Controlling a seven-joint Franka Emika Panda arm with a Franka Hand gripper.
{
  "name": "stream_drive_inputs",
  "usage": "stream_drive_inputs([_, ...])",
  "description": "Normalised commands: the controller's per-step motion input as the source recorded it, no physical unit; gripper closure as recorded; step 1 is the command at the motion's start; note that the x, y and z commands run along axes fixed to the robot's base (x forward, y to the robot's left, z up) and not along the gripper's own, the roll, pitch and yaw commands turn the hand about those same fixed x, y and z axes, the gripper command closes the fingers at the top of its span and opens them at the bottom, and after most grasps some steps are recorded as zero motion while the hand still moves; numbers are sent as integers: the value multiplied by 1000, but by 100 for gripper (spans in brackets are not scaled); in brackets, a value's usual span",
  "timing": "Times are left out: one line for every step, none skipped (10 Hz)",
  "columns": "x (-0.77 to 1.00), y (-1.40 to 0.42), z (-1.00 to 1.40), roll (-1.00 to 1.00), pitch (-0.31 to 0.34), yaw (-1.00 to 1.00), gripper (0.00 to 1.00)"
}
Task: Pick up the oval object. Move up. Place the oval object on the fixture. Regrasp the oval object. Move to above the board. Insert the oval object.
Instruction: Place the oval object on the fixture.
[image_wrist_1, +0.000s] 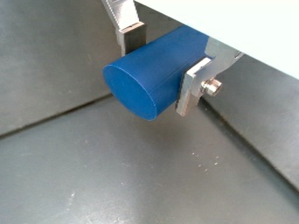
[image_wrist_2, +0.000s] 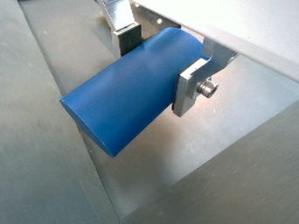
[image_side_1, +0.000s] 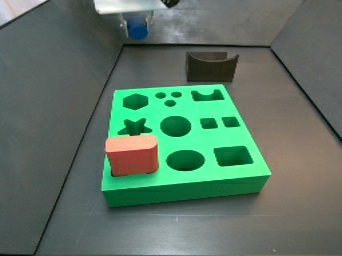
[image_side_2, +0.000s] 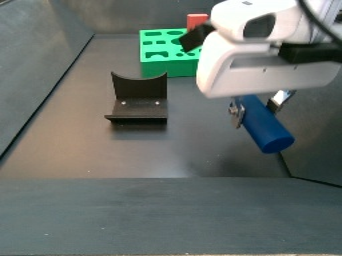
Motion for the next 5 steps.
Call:
stream_drive_inputs([-20, 0, 1000, 9, 33, -8, 100])
stream_drive_inputs([-24, 3, 1000, 19, 38, -14, 100])
stream_drive_inputs([-27, 4, 1000, 28, 45, -20, 100])
stream_drive_inputs([-35, 7, 1000, 39, 51, -23, 100])
stream_drive_inputs([-38, 9, 1000, 44, 53, -23, 100])
